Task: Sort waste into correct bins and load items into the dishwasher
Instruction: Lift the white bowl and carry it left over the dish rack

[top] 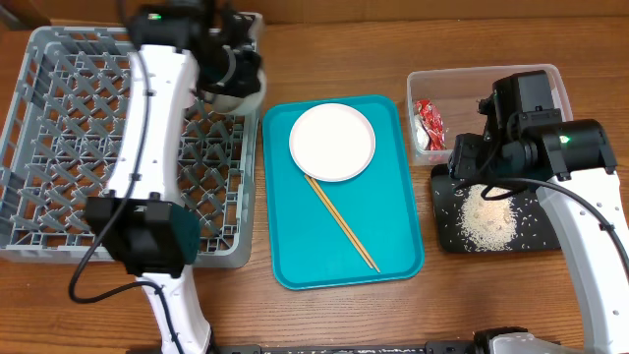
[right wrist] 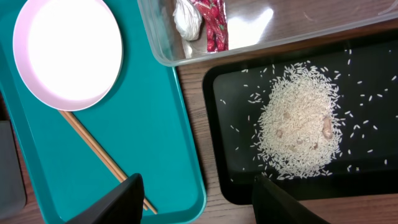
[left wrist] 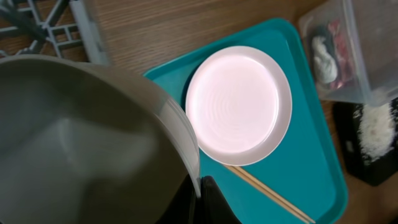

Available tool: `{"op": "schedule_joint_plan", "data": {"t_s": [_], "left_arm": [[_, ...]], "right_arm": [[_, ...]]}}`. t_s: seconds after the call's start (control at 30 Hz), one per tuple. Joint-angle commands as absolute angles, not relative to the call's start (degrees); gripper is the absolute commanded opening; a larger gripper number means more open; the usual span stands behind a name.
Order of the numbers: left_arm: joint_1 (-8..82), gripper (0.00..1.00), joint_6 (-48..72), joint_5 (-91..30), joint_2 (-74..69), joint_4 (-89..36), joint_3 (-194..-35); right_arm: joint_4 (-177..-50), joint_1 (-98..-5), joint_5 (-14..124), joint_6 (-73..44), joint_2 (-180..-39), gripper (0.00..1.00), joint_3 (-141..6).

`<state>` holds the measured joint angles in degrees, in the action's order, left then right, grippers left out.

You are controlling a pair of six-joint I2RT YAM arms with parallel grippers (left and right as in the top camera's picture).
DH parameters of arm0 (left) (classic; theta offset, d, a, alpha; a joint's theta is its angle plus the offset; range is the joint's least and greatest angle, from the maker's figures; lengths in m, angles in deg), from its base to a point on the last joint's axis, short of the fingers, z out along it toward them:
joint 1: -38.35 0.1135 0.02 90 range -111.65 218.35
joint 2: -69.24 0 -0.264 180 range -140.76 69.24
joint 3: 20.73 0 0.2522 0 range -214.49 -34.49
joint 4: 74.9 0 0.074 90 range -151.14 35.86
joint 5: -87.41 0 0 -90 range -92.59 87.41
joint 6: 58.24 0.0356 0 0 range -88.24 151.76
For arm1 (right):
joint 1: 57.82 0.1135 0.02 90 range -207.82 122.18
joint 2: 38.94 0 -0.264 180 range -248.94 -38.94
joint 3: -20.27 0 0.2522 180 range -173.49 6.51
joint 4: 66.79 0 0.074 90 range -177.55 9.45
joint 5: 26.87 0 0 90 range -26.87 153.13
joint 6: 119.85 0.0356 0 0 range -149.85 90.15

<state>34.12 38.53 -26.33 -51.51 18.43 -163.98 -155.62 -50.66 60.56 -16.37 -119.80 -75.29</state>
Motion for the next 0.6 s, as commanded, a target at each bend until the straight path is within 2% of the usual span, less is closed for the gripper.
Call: {"op": "schedule_joint_plan", "data": {"t_s": [0.0, 0.2, 0.57], "left_arm": [[39.13, 0.04, 43.18, -41.59, -50.14, 19.08, -164.99], [45.40, 0.04, 48.14, -50.18, -51.18, 22.30, -163.59], [54.43, 0.04, 58.48, -64.60, -51.75, 22.58, -149.56]], "right_arm": [[-155.49, -50.82, 61.15, -16.40, -119.41, 0.58, -76.67], [-155.51, -50.82, 61.13, -16.37, -119.41, 0.58, -76.67], [-155.68, -50.82, 61.13, -16.33, -119.41, 0.58, -76.67]]}}
